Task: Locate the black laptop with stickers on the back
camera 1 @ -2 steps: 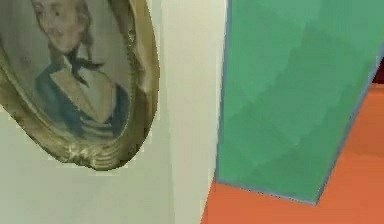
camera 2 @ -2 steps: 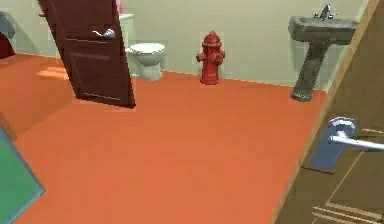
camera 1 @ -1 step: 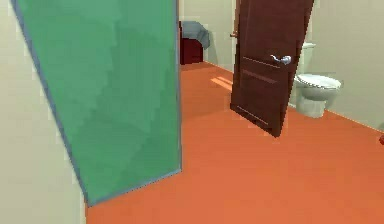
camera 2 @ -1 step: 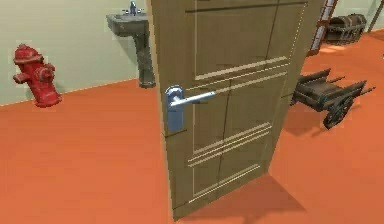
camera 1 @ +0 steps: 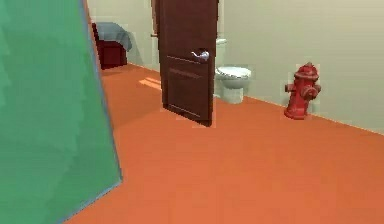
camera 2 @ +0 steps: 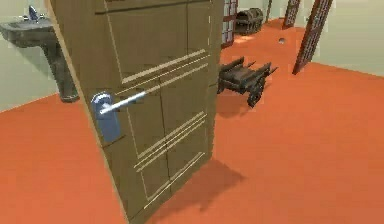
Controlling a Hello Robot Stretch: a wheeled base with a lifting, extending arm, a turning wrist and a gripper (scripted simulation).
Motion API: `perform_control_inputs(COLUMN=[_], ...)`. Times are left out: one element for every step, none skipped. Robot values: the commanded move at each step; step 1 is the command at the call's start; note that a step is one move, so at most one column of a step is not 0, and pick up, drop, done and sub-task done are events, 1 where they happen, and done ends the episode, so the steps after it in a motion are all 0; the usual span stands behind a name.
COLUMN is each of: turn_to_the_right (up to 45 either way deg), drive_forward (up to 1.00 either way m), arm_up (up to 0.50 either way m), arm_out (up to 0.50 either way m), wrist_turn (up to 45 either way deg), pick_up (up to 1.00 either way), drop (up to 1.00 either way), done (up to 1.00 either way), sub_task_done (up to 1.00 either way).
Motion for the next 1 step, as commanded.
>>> perform_control_inputs(turn_to_the_right=[0.0], drive_forward=[1.0], arm_up=[0.0], arm_out=[0.0], wrist_turn=[0.0], pick_up=[0.0], drop=[0.0], done=[0.0], sub_task_done=[0.0])
